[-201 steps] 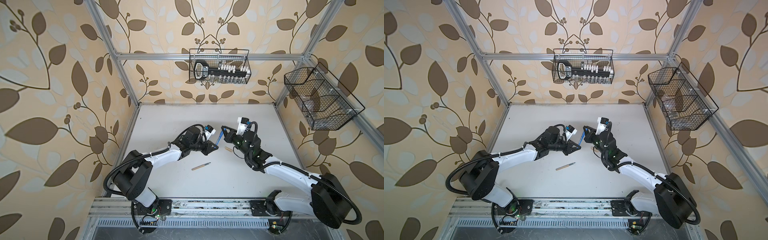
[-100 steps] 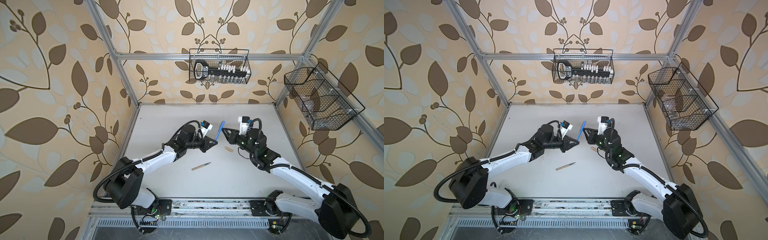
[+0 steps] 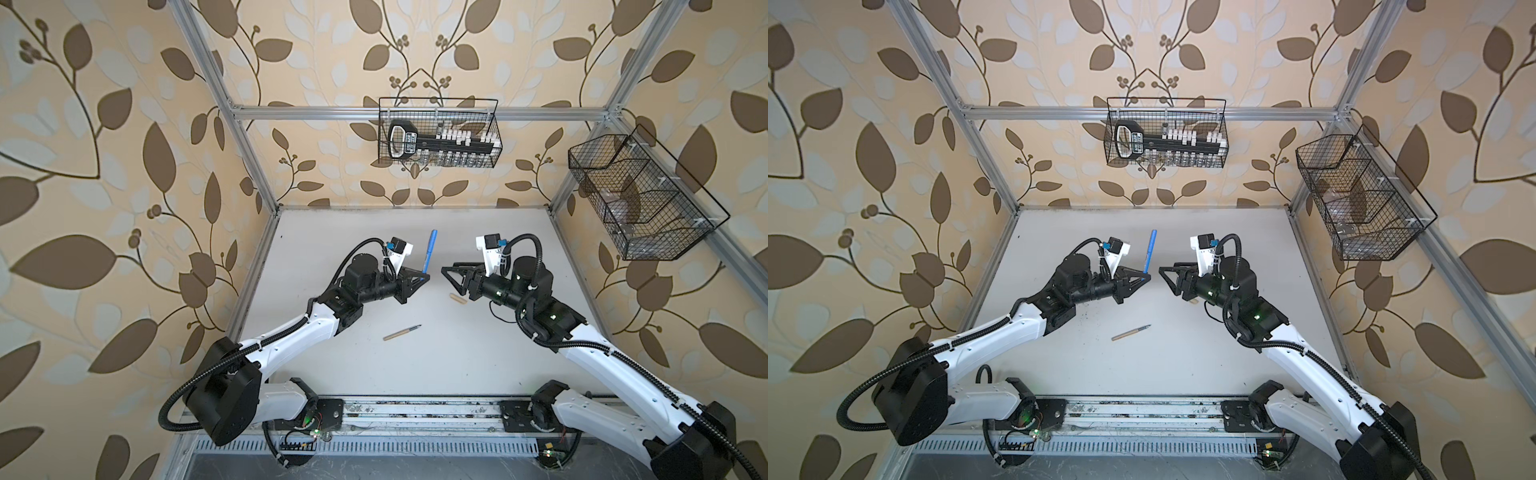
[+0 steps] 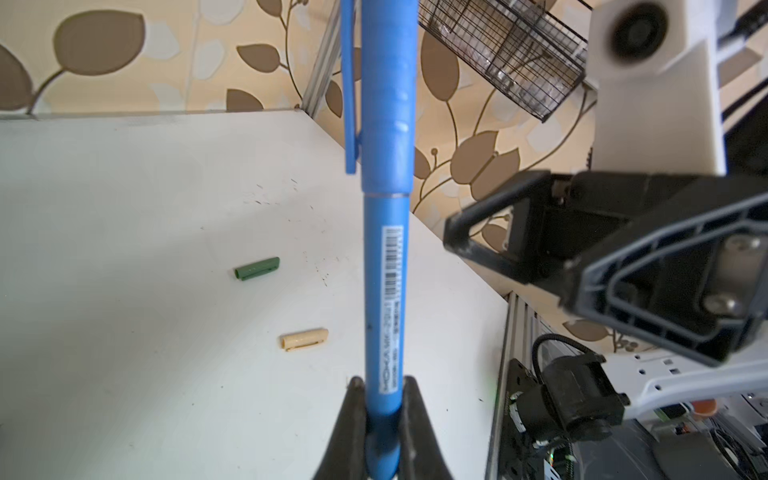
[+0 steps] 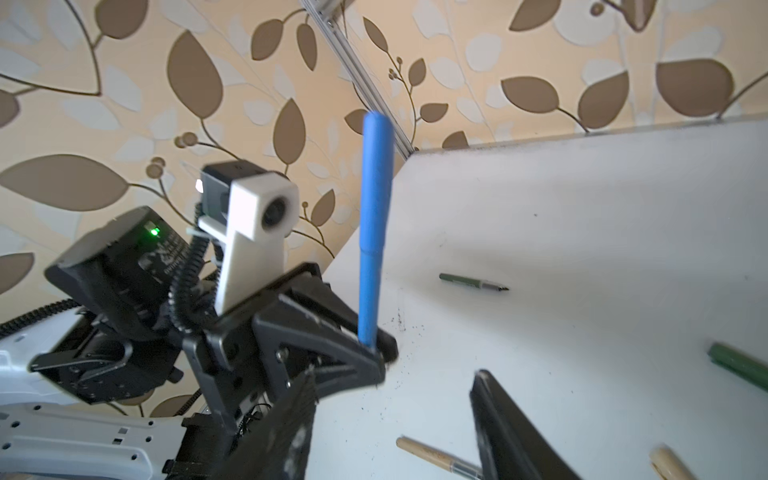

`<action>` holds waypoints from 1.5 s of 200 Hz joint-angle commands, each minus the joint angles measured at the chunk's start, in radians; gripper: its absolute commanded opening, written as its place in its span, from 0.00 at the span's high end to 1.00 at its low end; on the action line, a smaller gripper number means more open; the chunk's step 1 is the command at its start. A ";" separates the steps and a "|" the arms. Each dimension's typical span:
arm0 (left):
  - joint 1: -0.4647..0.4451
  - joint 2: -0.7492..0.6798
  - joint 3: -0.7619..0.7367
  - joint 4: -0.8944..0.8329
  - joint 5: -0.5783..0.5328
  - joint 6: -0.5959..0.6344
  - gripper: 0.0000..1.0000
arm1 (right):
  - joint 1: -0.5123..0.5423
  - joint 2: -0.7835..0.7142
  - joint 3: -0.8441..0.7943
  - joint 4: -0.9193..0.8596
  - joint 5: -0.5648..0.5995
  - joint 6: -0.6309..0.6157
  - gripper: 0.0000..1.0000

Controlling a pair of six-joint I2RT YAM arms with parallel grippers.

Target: Insert the pens into the pen caps

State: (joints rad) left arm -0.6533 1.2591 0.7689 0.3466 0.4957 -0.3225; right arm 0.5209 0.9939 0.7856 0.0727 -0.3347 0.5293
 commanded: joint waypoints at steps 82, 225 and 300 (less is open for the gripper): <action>-0.085 -0.078 -0.031 -0.073 -0.049 0.059 1.00 | -0.064 0.122 0.137 0.067 -0.141 0.009 0.38; -0.103 -0.038 -0.014 -0.078 -0.066 0.084 1.00 | -0.076 0.203 0.180 0.081 -0.164 0.050 0.47; -0.106 -0.028 -0.016 -0.063 -0.103 0.089 1.00 | -0.053 0.226 0.204 0.047 -0.152 0.040 0.82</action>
State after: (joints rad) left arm -0.7479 1.2289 0.7464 0.2424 0.4244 -0.2588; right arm 0.4587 1.2160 0.9558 0.1284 -0.4812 0.5720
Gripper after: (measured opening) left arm 0.111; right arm 0.258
